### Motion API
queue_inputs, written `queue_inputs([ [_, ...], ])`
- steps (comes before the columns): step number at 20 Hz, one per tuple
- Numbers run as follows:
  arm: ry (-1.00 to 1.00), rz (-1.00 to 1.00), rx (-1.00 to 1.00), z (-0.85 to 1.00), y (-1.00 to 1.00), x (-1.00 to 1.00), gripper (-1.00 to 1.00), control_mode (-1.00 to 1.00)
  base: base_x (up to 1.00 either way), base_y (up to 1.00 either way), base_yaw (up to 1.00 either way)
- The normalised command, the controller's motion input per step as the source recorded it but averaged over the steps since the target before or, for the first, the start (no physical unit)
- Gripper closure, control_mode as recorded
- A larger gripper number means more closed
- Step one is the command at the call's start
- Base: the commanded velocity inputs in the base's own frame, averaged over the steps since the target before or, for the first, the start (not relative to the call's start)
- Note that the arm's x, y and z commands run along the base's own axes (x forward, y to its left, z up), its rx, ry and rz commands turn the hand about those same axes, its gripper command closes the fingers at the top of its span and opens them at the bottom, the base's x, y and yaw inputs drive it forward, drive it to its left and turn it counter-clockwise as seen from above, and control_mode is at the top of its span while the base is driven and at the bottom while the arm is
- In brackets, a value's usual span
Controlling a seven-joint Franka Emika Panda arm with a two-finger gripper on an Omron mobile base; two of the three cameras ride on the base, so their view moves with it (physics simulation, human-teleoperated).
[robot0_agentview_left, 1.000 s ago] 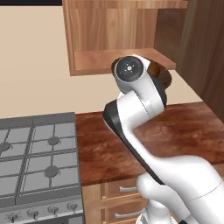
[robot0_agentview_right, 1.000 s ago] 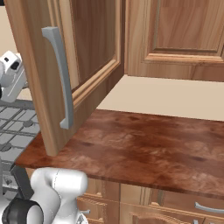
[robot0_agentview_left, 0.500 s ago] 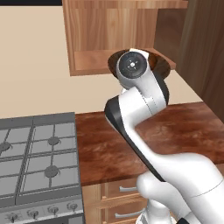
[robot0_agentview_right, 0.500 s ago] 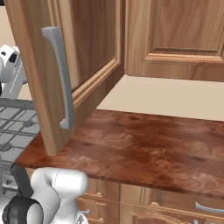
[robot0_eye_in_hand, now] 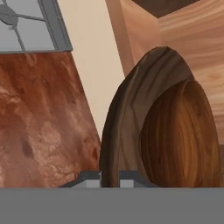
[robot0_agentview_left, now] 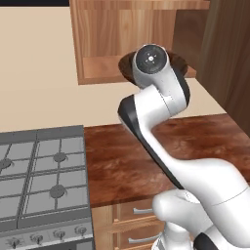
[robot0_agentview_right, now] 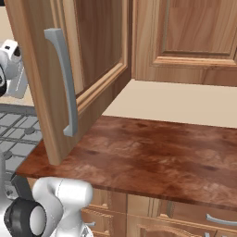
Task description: Pick up the bowls on the counter and stack them on top of one another in the open cabinet. Place the smaller bowl on top of the larger bowl.
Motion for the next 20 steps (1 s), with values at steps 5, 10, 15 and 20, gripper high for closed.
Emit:
queue_inputs([
  [5, 0.09, 0.03, -0.05, 0.27, -0.03, 0.18, 1.00, -1.00, 0.00, 0.00, 0.00],
  [10, 0.08, 0.03, -0.03, 0.27, 0.00, 0.19, 1.00, -1.00, 0.00, 0.00, 0.00],
  [15, 0.07, 0.04, -0.01, 0.21, -0.01, 0.24, 1.00, -1.00, 0.00, 0.00, 0.00],
  [20, 0.04, 0.02, 0.00, 0.03, -0.07, 0.23, 1.00, -1.00, 0.00, 0.00, 0.00],
])
